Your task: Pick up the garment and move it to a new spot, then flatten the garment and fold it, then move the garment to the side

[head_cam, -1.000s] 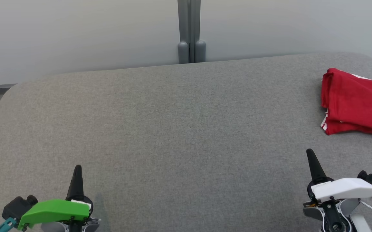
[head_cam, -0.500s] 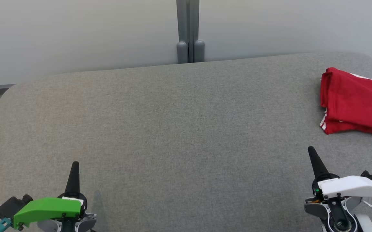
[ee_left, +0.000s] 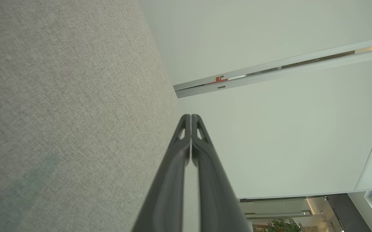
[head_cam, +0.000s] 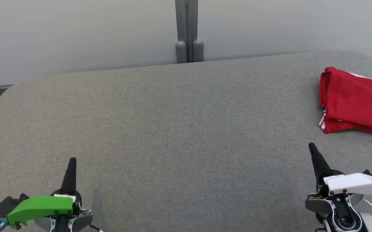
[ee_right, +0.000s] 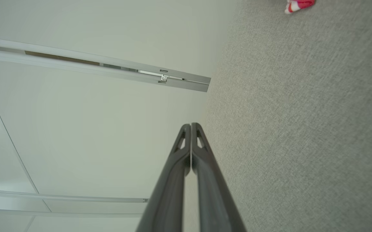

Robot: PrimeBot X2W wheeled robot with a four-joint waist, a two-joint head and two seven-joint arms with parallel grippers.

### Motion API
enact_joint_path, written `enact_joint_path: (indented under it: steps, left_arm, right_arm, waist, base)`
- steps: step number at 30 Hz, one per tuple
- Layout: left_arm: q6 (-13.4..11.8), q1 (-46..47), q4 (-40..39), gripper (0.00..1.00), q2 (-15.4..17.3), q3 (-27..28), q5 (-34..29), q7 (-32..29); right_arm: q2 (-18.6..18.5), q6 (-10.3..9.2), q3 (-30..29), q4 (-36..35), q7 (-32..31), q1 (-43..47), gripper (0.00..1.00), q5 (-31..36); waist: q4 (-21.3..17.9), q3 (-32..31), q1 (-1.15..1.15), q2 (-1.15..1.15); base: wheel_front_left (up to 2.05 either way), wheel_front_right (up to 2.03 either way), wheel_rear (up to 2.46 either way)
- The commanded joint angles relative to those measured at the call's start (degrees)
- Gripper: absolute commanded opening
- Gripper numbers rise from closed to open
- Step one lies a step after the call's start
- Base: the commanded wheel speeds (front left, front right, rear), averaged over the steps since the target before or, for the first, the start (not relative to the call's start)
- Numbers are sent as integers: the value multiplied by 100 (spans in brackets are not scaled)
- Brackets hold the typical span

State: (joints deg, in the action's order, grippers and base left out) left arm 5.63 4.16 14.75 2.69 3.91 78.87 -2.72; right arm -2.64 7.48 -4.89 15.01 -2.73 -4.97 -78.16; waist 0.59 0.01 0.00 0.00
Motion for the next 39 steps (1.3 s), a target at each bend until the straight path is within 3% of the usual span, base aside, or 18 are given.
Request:
enact_joint_path:
  steps: [1,39]
  left_arm:
    - [50,139,-56,0,28,52,140,-36]
    - [207,239,-74,0,34,286,1359,-408]
  right_arm:
    - [-29,3,-31,-56,-41,-82,0,-140]
    - [-35,2,-175,-116,-403,-143,0,-1442]
  waist:
    - [-3,1,0,0]
    - [-59,17,0,0]
  base:
    - [0,0,0]
    - [0,0,0]
